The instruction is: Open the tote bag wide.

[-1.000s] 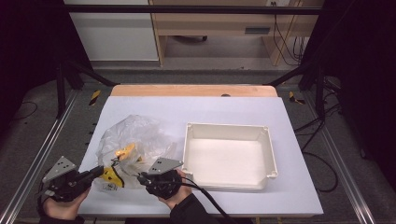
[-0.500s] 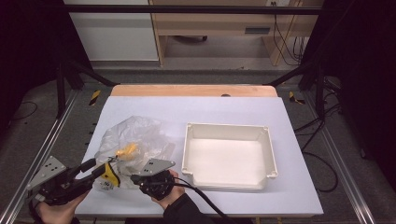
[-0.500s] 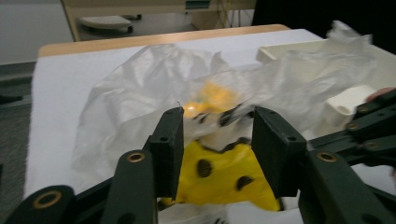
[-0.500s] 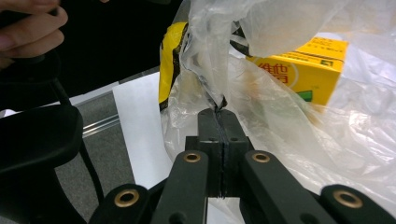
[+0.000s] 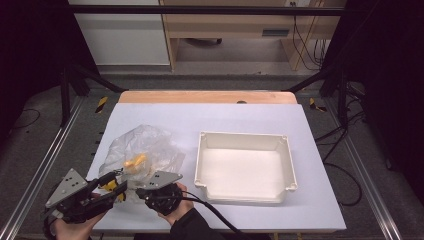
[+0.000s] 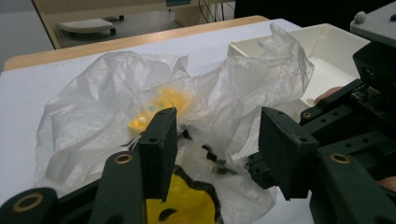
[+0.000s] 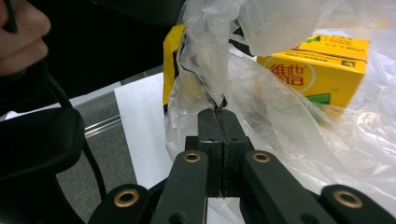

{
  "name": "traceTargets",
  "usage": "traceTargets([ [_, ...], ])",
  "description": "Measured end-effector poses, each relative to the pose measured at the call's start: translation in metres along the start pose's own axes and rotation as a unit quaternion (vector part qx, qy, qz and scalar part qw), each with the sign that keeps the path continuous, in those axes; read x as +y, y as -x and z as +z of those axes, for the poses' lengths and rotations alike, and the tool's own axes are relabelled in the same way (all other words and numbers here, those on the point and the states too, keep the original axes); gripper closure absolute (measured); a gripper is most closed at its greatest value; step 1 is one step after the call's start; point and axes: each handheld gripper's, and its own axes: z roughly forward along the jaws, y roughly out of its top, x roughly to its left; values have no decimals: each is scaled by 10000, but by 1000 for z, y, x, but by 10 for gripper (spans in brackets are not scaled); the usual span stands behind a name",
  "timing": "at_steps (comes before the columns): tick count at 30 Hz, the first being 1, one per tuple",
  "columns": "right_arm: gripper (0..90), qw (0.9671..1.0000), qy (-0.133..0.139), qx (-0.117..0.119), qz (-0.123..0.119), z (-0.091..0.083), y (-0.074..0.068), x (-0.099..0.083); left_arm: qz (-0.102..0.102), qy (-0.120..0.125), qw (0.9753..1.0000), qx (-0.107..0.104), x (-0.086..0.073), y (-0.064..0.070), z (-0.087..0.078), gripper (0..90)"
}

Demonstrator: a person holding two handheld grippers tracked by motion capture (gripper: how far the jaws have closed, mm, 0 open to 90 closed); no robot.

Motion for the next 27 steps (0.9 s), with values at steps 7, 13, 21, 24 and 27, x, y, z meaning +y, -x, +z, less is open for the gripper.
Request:
traceTargets([
  [7,896,9999,-32,129,-65,8,-8,0,225,-246,9994,60,-3,2,10,736],
  [13,888,9998,-43,168,-64,11,-11,-1,234,-368,9991,-12,-7,-2,12,881],
  [21,661,9999,81,76,-42,2,-8,-3,156,-300,9993,180,-10,-12,4,897],
  [24,588,9993,352,-43,-72,-16,-2,-1,-36,-287,9994,166,-15,-20,-1,897],
  [27,546,9981,558,-261,-78,-30,6,4,-99,-251,9995,190,-17,-22,-4,897],
])
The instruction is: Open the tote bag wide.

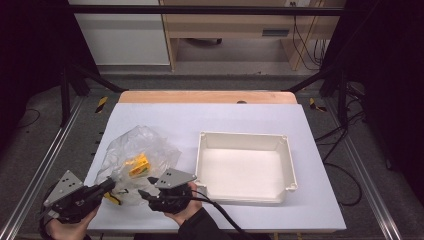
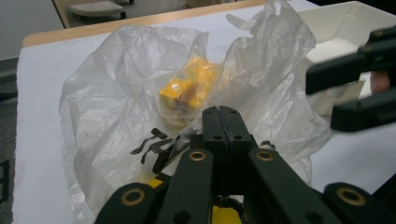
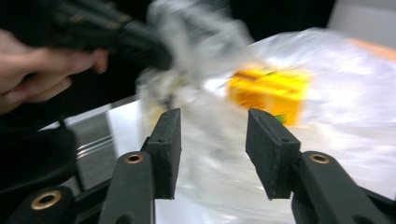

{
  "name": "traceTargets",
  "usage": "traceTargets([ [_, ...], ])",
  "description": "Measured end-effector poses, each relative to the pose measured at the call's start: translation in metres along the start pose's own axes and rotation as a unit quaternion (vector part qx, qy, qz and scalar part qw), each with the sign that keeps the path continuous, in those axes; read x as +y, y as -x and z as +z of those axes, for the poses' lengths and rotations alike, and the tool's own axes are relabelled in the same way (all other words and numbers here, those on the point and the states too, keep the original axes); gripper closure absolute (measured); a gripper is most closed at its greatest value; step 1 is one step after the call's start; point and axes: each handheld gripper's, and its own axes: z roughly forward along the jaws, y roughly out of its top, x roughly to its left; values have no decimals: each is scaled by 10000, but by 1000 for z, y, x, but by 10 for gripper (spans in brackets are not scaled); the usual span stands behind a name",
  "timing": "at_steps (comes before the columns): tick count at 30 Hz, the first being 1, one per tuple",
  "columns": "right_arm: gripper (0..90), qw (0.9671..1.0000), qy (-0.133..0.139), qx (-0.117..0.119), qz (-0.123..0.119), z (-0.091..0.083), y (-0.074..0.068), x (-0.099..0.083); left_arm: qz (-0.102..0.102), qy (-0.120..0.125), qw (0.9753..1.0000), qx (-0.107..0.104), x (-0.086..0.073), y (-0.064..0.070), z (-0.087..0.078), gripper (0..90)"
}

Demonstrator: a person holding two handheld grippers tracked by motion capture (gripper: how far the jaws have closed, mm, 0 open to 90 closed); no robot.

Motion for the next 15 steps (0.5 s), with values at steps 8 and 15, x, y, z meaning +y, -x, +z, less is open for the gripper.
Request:
traceTargets([
  [8,420,9994,-82,-311,139,4,17,4,-91,76,9999,59,-4,-6,-10,896],
  [15,350,9988,-449,-165,128,22,9,-8,-217,98,9996,150,-8,-15,-14,896],
])
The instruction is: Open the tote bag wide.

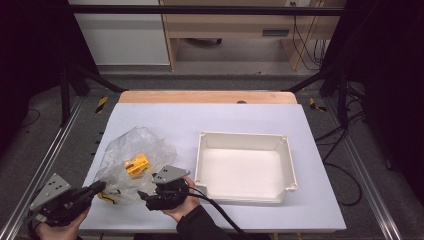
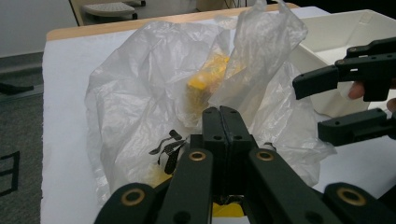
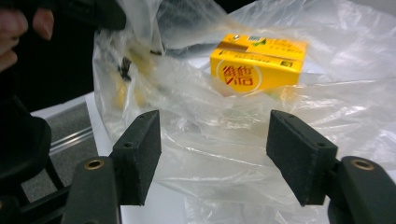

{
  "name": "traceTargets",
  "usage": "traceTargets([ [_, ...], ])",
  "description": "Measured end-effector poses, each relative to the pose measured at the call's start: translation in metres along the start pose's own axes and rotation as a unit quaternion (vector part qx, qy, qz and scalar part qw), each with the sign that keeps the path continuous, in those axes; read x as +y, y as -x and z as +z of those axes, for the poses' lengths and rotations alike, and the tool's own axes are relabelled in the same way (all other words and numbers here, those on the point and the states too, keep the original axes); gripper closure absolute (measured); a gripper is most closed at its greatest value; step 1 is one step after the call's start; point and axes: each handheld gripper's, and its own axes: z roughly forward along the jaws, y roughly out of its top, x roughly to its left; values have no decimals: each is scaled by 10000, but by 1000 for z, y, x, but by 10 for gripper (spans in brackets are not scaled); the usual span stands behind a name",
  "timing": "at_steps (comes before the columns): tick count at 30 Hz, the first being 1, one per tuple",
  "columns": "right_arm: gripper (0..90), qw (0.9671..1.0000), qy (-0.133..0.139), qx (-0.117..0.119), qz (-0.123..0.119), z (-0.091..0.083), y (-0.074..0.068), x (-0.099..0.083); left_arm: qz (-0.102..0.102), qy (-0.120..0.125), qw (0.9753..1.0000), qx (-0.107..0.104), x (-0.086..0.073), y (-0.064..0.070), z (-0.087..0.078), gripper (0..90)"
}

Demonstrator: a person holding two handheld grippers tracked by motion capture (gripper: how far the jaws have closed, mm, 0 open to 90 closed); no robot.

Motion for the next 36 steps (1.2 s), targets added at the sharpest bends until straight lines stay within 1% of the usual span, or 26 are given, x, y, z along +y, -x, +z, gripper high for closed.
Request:
traceTargets([
  [1,350,10000,0,0,0,0,0,0,0,0,10000,0,0,0,0,896],
  [2,350,10000,-13,-55,-66,1,-1,-1,-18,3,10000,6,0,-1,-1,896],
  [3,351,9999,23,-94,-65,0,-1,-1,-17,3,10000,14,-1,-1,-1,896],
  [6,348,9997,125,-197,14,-3,4,1,-20,18,10000,2,-2,-1,-3,896],
  [7,348,9997,125,-197,14,-3,4,1,-20,18,10000,2,-2,-1,-3,896],
  [8,340,9994,141,-317,40,-2,7,3,-4,-6,10000,-22,-2,0,-3,896],
  [10,341,9991,156,-371,97,3,9,4,23,-40,10000,-29,-3,1,-2,896],
  [12,374,9990,81,-415,136,9,11,5,39,-62,10000,-52,-5,2,-1,897],
  [13,406,9990,59,-412,157,12,12,4,39,-62,10000,-52,-5,2,-1,896],
  [14,456,9991,21,-380,195,14,12,3,49,-67,9999,-71,-5,2,0,897],
  [15,456,9991,21,-380,195,14,12,3,49,-67,9999,-71,-5,2,0,896],
  [16,554,9992,-85,-352,181,19,13,2,43,-71,9999,-95,-6,3,0,896],
  [17,554,9992,-85,-352,181,19,13,2,43,-71,9999,-95,-6,3,0,896],
  [18,597,9991,-117,-363,166,21,13,1,61,-75,9999,-90,-6,3,0,896],
  [19,729,9988,-203,-403,179,24,13,0,53,-64,9999,-87,-7,3,0,896],
  [20,785,9986,-248,-420,180,25,13,-1,50,-63,9999,-84,-7,3,0,896],
  [21,785,9986,-248,-420,180,25,13,-1,50,-63,9999,-84,-7,3,0,896],
  [22,899,9985,-293,-440,110,24,12,-2,37,-50,10000,-66,-8,2,0,896],
  [24,900,9985,-309,-441,42,21,11,-2,4,-68,10000,-66,-9,0,1,895],
  [25,900,9985,-309,-441,42,21,11,-2,4,-68,10000,-66,-9,0,1,895],
  [26,900,9989,-269,-375,70,16,11,-3,-45,-88,9999,-64,-10,-2,3,894],
  [30,900,9993,-238,-287,66,6,9,-7,-79,-114,9999,-18,-12,-4,5,894],
  [33,900,9994,-258,-243,48,1,9,-11,-87,-120,9999,14,-12,-5,5,894],
  [36,900,9993,-270,-240,92,-3,8,-15,-99,-116,9999,29,-13,-6,5,894],
])
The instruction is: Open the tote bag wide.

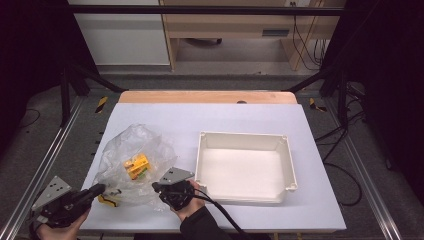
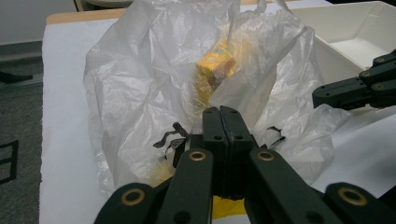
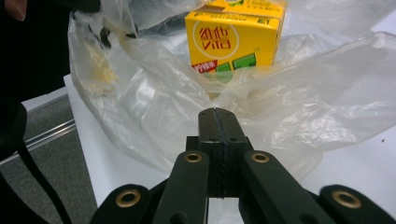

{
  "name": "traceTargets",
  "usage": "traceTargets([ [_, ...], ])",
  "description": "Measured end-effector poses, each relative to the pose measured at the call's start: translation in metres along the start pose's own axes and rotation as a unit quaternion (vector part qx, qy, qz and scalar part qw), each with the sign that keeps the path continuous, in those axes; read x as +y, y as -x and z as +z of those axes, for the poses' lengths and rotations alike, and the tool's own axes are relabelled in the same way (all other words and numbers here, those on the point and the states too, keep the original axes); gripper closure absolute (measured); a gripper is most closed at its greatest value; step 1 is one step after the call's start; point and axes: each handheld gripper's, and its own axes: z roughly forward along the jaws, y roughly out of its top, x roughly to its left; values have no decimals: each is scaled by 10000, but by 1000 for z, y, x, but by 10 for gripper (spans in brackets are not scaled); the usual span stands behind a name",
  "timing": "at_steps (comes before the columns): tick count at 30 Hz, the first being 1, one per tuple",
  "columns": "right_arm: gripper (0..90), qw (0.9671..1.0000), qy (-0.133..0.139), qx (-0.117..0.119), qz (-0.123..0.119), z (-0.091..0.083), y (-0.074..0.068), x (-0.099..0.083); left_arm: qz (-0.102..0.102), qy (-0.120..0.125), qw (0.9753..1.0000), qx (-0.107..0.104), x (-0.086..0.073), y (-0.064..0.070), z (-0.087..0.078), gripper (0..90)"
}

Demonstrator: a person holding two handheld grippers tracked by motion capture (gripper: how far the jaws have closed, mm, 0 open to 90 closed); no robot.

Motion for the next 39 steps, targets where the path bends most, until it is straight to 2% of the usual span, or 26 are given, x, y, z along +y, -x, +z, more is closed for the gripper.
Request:
traceTargets([
  [5,900,9998,-88,30,196,-3,0,-10,49,-91,9999,10,-1,2,4,894],
  [6,900,9995,-193,37,262,0,0,-13,58,-160,9999,1,-3,3,7,894],
  [11,898,9990,-335,-9,285,8,-1,-19,63,-257,9997,-3,-7,3,11,894],
  [13,829,9993,-209,1,295,5,0,-17,69,-258,9996,-6,-7,4,12,894],
  [18,710,9990,330,127,256,-13,1,-3,80,-259,9996,-11,-7,5,12,894],
  [19,710,9990,330,127,256,-13,1,-3,80,-259,9996,-11,-7,5,12,894],
  [20,641,9983,478,249,200,-18,-3,3,93,-253,9996,-6,-7,4,11,894],
  [21,641,9983,478,249,200,-18,-3,3,91,-252,9996,-6,-7,4,11,894],
  [22,542,9974,620,326,166,-18,-9,8,85,-253,9996,-2,-7,4,11,894],
  [25,499,9968,642,436,164,-16,-13,11,71,-247,9997,-10,-7,4,11,894],
  [26,482,9975,558,427,95,-9,-18,9,74,-240,9997,-9,-7,4,11,894],
  [28,499,9986,362,388,33,0,-19,5,70,-233,9997,-7,-7,4,11,893],
  [29,499,9986,362,388,33,0,-19,5,71,-231,9997,-10,-7,4,11,893],
  [30,568,9988,188,439,96,8,-18,-1,77,-227,9997,-5,-7,4,11,891],
  [31,615,9988,127,462,132,11,-17,-3,77,-227,9997,-5,-7,4,11,891],
  [32,710,9985,42,514,185,13,-16,-5,79,-226,9997,-14,-7,4,11,889],
  [33,710,9985,42,514,185,13,-16,-5,79,-226,9997,-14,-7,4,11,885],
  [34,769,9983,0,547,205,15,-16,-6,69,-213,9997,-3,-7,5,11,885],
  [35,887,9984,17,530,187,16,-15,-7,60,-191,9998,2,-6,5,10,807],
  [37,896,9985,47,514,180,15,-15,-6,82,-114,9999,-3,-4,6,9,673],
  [38,899,9986,67,494,199,15,-15,-6,95,-68,9999,-4,-3,7,8,673],
  [39,900,9986,82,482,204,16,-15,-5,78,-20,10000,21,-1,9,6,601],
])
